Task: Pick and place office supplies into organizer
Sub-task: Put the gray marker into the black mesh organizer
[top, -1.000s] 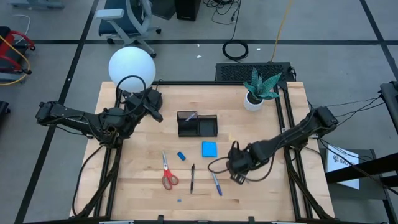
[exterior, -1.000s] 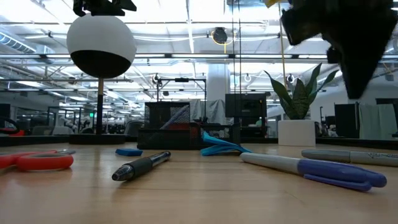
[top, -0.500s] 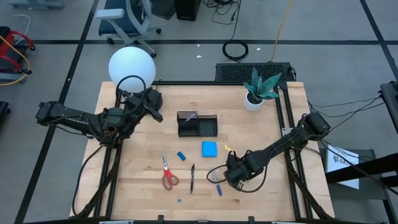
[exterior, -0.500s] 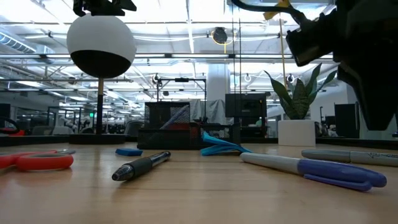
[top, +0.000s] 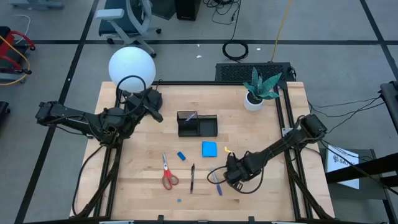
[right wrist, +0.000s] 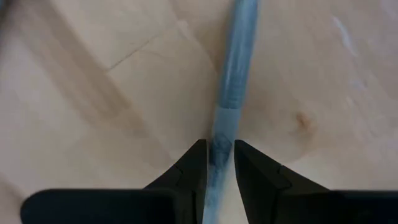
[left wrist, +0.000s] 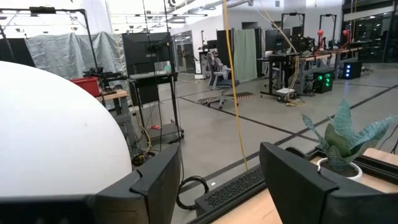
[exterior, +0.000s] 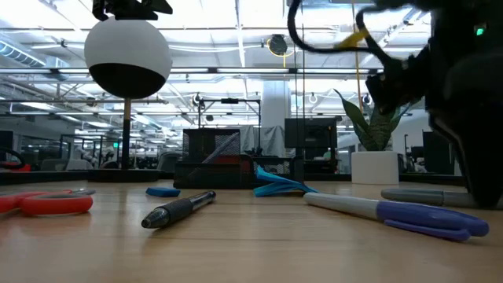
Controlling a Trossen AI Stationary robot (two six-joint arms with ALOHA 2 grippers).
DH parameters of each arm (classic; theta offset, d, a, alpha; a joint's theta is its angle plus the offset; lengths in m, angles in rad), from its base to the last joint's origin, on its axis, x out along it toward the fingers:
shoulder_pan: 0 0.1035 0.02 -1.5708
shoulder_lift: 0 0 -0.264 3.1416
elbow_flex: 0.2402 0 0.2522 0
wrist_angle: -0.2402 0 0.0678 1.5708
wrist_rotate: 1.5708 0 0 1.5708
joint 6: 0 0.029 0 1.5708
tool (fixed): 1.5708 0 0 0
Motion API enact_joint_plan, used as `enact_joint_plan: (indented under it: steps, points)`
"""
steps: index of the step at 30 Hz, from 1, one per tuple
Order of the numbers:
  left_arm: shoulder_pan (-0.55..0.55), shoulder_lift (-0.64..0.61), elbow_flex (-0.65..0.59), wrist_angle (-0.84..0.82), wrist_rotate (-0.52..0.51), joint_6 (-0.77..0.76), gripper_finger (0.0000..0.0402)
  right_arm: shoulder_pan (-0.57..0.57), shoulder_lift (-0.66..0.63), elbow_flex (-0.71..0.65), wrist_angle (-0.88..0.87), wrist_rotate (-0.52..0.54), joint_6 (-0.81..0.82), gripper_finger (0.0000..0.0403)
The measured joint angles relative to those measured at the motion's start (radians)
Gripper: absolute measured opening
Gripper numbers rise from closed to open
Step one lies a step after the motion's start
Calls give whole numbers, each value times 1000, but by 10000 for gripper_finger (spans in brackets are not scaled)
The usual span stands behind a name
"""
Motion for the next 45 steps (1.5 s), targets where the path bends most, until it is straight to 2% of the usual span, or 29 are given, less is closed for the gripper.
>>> enact_joint_plan:
  steps: [7, 11, 17, 28, 33, 39, 45]
  points:
    - [0, 0, 0, 1, 0, 0, 228, -4, -8, -81, 125, -25, -8, 73]
    - [0, 0, 0, 1, 0, 0, 228, -4, -7, -87, 127, -29, -46, 68]
    - [0, 0, 0, 1, 1, 0, 228, -4, -6, -88, 127, -45, -109, 27]
    - [0, 0, 0, 1, 4, 0, 228, -9, -62, -95, 129, -33, -123, 27]
    - [0, 0, 0, 1, 17, 0, 228, -9, -130, -94, 134, 6, -175, 27]
    - [0, 0, 0, 0, 44, 0, 228, -22, -215, -94, 141, 108, -239, 26]
    - [0, 0, 0, 1, 44, 0, 228, -49, -287, -93, 169, 310, -366, 26]
